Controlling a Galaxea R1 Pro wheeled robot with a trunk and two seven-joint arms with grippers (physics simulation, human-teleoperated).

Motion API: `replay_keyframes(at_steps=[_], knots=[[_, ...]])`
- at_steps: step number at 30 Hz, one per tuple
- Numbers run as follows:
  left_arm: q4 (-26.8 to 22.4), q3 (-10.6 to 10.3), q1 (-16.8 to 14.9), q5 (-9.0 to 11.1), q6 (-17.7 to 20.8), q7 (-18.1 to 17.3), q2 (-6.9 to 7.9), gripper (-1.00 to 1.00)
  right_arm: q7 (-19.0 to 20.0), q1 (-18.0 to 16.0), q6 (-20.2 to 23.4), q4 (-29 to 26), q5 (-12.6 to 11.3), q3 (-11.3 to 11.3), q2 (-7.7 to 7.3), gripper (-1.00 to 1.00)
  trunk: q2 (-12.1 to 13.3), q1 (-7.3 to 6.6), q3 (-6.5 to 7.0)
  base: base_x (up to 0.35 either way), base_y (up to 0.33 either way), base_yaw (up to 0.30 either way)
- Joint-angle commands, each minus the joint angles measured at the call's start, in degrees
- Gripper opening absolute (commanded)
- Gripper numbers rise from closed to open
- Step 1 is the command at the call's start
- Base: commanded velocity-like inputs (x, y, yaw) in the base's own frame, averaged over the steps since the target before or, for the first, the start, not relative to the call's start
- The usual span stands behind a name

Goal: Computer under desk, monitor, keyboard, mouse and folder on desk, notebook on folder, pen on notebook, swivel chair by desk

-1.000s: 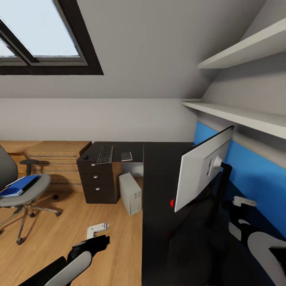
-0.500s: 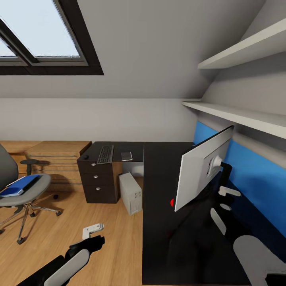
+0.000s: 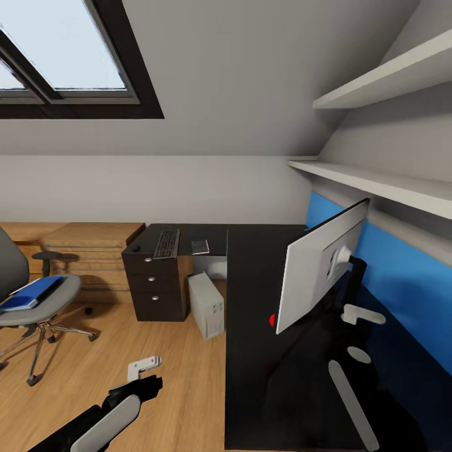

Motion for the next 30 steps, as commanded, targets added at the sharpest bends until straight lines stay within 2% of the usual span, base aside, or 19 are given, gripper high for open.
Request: replay_keyframes(at_steps=[1,4,7,8,10,16,20,21,26,30], knots=[[-0.09,-0.14,-0.08,0.14,0.18,0.33,0.05,1.0,-0.6,-0.02,0.35,-0.27,-0.28,0.86,0.28,1.0,-0.06,0.0,-0.08,-0.066,0.065,0.0],[-0.09,-0.19,-0.08,0.1,0.17,0.33,0.05,1.0,-1.15,0.08,0.42,-0.87,-0.06,3.45,1.75,1.0,-0.06,0.0,-0.08,-0.149,0.153,0.0],[-0.09,-0.21,-0.08,0.09,0.17,0.33,0.05,1.0,-1.28,0.11,0.27,-1.04,0.01,4.81,2.31,1.0,-0.06,0.0,-0.08,-0.203,0.211,0.0],[-0.08,-0.22,-0.08,0.14,0.17,0.33,0.05,1.0,-1.41,0.13,-0.27,-1.12,0.07,7.39,2.53,1.0,-0.06,0.0,-0.08,-0.211,0.226,0.0],[-0.08,-0.35,-0.08,0.1,0.17,0.31,0.01,1.0,-1.46,0.13,-2.19,-0.99,0.11,9.09,2.52,1.0,-0.06,0.0,-0.08,-0.156,0.21,0.0],[-0.05,-0.41,-0.08,0.09,0.17,0.26,-0.03,1.0,-1.62,0.13,-4.65,-0.96,0.43,11.04,2.44,1.0,-0.06,0.0,-0.08,-0.058,0.176,0.0],[-0.02,-0.34,-0.08,0.08,0.17,0.26,-0.03,1.0,-1.65,0.18,-5.24,-0.88,1.56,11.72,2.42,1.0,-0.06,0.0,-0.08,-0.014,0.064,0.0],[0.0,-0.43,-0.08,0.08,0.17,0.25,-0.03,1.0,-1.63,0.21,-5.66,-0.65,3.32,12.03,2.42,1.0,-0.06,0.0,-0.08,0.008,0.011,0.0],[0.0,-0.47,-0.08,0.08,0.17,0.26,-0.04,1.0,-1.61,0.22,-6.92,0.18,5.7,12.12,2.51,1.0,-0.06,0.0,-0.08,0.119,0.023,0.0],[0.09,-0.48,-0.08,0.08,0.12,0.26,-0.04,1.0,-1.65,0.22,-9.94,1.39,8.96,12.35,2.61,1.0,-0.06,0.0,-0.08,0.225,0.047,0.0]])
